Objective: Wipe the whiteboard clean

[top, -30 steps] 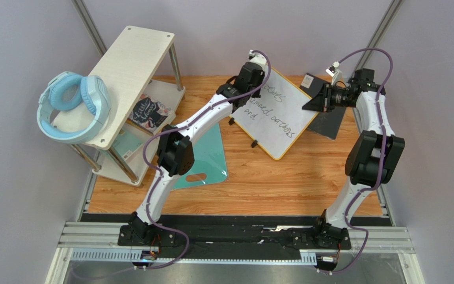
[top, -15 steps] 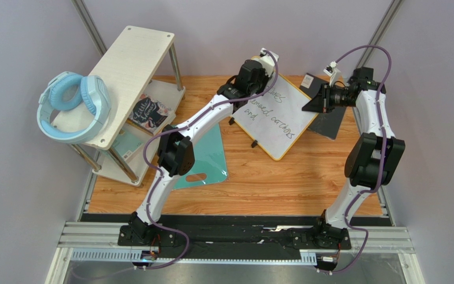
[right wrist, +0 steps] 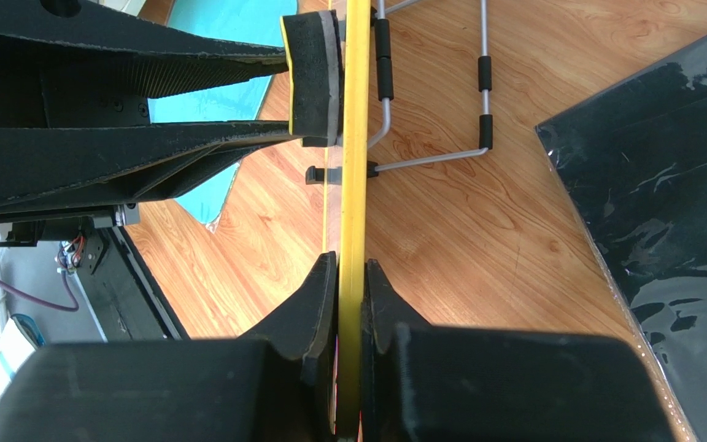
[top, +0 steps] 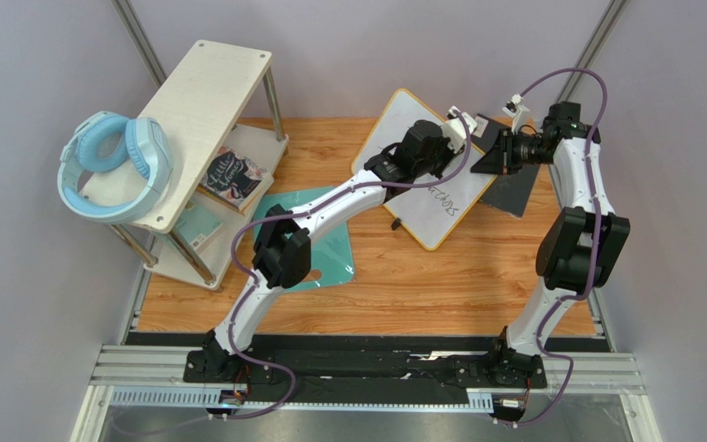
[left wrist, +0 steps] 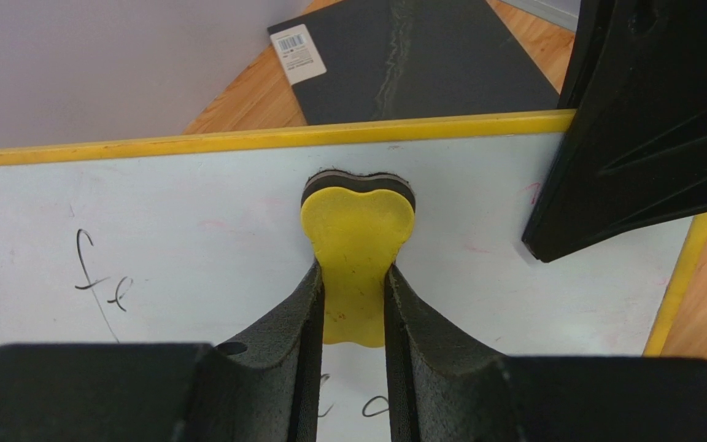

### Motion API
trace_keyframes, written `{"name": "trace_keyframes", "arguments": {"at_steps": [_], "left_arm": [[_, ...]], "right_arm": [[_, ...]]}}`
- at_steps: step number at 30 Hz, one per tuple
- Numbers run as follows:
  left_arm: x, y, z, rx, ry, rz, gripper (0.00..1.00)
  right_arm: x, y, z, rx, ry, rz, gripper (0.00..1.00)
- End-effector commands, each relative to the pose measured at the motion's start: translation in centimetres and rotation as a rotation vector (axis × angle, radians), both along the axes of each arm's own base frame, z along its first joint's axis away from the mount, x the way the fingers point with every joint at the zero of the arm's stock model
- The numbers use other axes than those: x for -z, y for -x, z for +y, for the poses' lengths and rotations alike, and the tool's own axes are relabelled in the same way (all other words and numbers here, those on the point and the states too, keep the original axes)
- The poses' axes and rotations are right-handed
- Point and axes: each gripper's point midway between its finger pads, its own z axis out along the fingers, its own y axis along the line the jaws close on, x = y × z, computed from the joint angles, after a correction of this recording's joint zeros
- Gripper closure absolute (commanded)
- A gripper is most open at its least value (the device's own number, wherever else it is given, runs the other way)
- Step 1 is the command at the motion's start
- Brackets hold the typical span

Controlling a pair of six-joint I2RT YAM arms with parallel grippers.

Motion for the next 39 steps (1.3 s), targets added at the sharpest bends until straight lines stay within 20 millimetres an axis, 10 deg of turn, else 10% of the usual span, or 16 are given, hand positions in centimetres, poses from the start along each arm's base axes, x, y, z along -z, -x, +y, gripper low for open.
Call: {"name": "trace_keyframes", "arguments": {"at_steps": [1, 10, 19, 28, 39], "left_arm": [[1.3, -1.5, 0.0, -0.068, 0.066, 0.060, 1.00], [1.7, -9.3, 8.3, -0.336, 0.138, 0.115, 1.00], [3.5, -12.9, 9.8, -0.376, 0.228, 0.198, 1.00], [5.0, -9.5, 8.6, -0.307, 0.308, 0.388, 1.00], [8.9, -5.5, 12.9, -0.584, 0.422, 0.685, 1.00]], "right_arm": [[1.0, 0.0, 0.8, -0.101, 0.158, -0.087, 1.00], [0.9, 0.9, 1.2, -0.139, 0.148, -0.093, 1.00], [0.8, 1.3, 1.2, -0.164, 0.156, -0.092, 1.00], [0.7, 1.6, 1.3, -0.176, 0.146, -0.091, 1.00], [-0.2, 1.5, 1.6, -0.168, 0.129, -0.103, 1.00]]}}
